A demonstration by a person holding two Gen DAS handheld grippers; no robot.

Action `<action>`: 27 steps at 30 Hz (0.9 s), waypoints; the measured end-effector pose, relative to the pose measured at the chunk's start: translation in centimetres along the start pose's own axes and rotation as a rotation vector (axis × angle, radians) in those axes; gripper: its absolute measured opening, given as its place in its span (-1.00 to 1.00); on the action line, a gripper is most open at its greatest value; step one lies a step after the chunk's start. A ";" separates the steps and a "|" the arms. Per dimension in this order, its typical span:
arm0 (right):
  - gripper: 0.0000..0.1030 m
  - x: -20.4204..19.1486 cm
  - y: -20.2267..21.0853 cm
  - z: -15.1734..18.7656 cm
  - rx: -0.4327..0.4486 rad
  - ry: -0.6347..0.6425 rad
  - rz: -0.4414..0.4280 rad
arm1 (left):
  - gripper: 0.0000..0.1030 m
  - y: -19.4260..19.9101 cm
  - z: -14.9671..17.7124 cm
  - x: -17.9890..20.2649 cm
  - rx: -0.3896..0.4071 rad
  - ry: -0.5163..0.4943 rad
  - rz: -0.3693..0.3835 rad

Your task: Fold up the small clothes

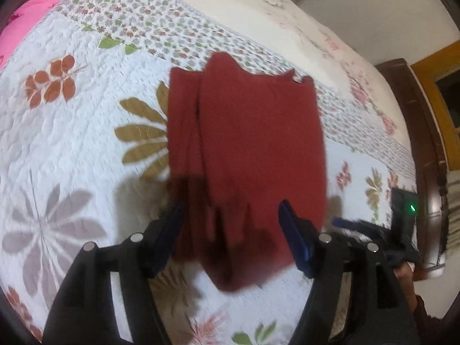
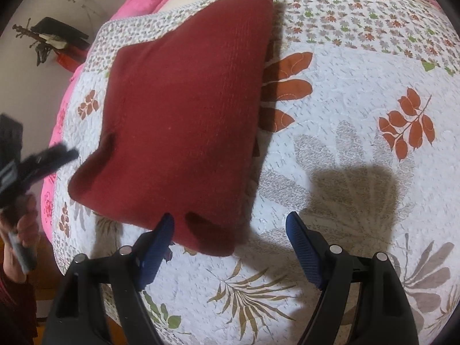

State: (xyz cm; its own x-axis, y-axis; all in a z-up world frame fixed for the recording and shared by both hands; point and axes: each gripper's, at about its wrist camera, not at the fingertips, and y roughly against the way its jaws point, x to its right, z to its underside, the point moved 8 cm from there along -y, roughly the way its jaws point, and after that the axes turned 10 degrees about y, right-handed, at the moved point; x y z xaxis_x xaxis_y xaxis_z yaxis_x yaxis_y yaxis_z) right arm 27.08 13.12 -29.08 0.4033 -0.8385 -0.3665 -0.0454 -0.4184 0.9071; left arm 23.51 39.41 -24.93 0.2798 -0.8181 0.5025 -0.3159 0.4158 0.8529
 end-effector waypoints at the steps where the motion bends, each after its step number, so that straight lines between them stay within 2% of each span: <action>1: 0.56 0.0 0.1 -0.1 0.000 0.002 0.007 | 0.37 -0.1 0.6 0.2 -0.009 -0.005 -0.001; 4: 0.56 0.1 0.5 0.0 -0.003 0.016 0.030 | 0.36 -1.5 1.7 0.0 -0.045 -0.017 -0.037; 6: 0.56 0.2 0.7 0.2 -0.004 0.018 0.033 | -0.07 -2.9 2.3 -0.3 -0.078 -0.008 -0.057; 7: 0.56 0.1 0.7 0.2 -0.004 0.019 0.034 | -0.73 -3.5 2.6 -0.4 -0.100 -0.003 -0.055; 8: 0.56 0.0 0.7 0.2 -0.005 0.020 0.037 | -0.83 -4.1 2.8 -0.5 -0.121 0.011 -0.050; 11: 0.56 -0.1 0.8 0.3 -0.010 0.021 0.041 | -0.86 -3.8 2.3 -1.2 -0.091 0.068 -0.038; 15: 0.56 -0.4 0.9 0.2 -0.006 0.035 0.048 | -0.87 0.9 0.7 -2.1 0.050 0.066 -0.007; 16: 0.56 -0.4 0.9 0.2 -0.005 0.037 0.047 | -0.87 1.3 0.7 -2.5 0.061 0.072 -0.009; 19: 0.56 -0.7 0.6 -0.1 -0.003 0.030 0.024 | -0.86 -0.3 1.4 -5.0 0.017 0.111 -0.044; 22: 0.56 -1.1 0.0 -0.6 -0.004 0.002 -0.029 | -0.85 -3.6 2.7 -6.1 -0.056 0.139 -0.034; 24: 0.57 -1.6 -0.6 -0.7 -0.005 -0.019 -0.081 | -0.85 -4.5 3.0 -6.0 -0.054 0.147 -0.022; 27: 0.57 -2.0 -2.6 -0.4 -0.053 -0.030 -0.101 | -0.83 -4.7 2.7 -5.9 -0.033 0.172 -0.002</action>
State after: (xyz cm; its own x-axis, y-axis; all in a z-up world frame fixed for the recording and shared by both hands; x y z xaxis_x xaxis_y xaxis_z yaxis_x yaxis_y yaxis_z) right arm 26.70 16.03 -30.60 0.3756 -0.8036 -0.4617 0.0429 -0.4826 0.8748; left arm 20.88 41.16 -32.28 0.4321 -0.7401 0.5153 -0.2858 0.4296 0.8566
